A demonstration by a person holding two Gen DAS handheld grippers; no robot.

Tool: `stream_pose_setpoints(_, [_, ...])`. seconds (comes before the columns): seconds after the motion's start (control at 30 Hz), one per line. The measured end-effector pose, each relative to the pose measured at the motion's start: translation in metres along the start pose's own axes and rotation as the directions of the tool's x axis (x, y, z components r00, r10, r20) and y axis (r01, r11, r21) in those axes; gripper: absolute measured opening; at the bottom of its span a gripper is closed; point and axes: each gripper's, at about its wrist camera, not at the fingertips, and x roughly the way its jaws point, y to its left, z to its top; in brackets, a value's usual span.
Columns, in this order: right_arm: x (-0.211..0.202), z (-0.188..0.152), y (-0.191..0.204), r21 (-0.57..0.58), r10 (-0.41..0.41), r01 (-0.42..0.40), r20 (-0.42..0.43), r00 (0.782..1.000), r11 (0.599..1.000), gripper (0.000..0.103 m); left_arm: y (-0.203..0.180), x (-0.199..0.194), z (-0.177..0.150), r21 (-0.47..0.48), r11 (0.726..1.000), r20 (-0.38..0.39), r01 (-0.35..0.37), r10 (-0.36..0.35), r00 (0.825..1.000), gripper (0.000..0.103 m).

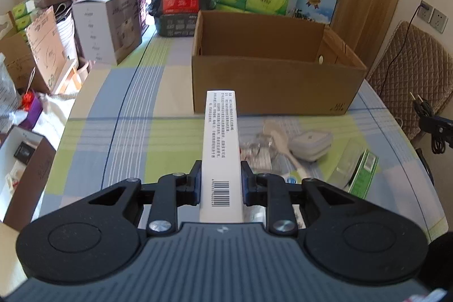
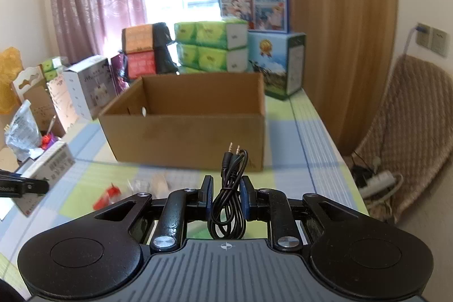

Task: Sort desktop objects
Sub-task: 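Carry both items into the cardboard box and open both grippers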

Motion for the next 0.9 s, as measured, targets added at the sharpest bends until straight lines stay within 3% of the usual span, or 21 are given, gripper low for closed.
stream_pose_setpoints(0.4, [0.099, 0.084, 0.0, -0.067, 0.053, -0.055, -0.026, 0.998, 0.996, 0.016, -0.009, 0.053, 0.101, 0.064, 0.997, 0.02, 0.035, -0.036, 0.999, 0.021])
stream_pose_setpoints(0.57, [0.137, 0.102, 0.0, -0.086, 0.062, -0.065, -0.041, 0.997, 0.994, 0.016, -0.019, 0.084, 0.132, 0.087, 0.995, 0.024, 0.057, -0.059, 0.998, 0.021])
stream_pose_setpoints(0.9, [0.195, 0.123, -0.005, -0.079, 0.081, -0.088, -0.091, 0.993, 0.993, 0.016, -0.026, 0.15, 0.171, 0.042, 0.995, 0.002, 0.094, -0.094, 0.996, 0.021])
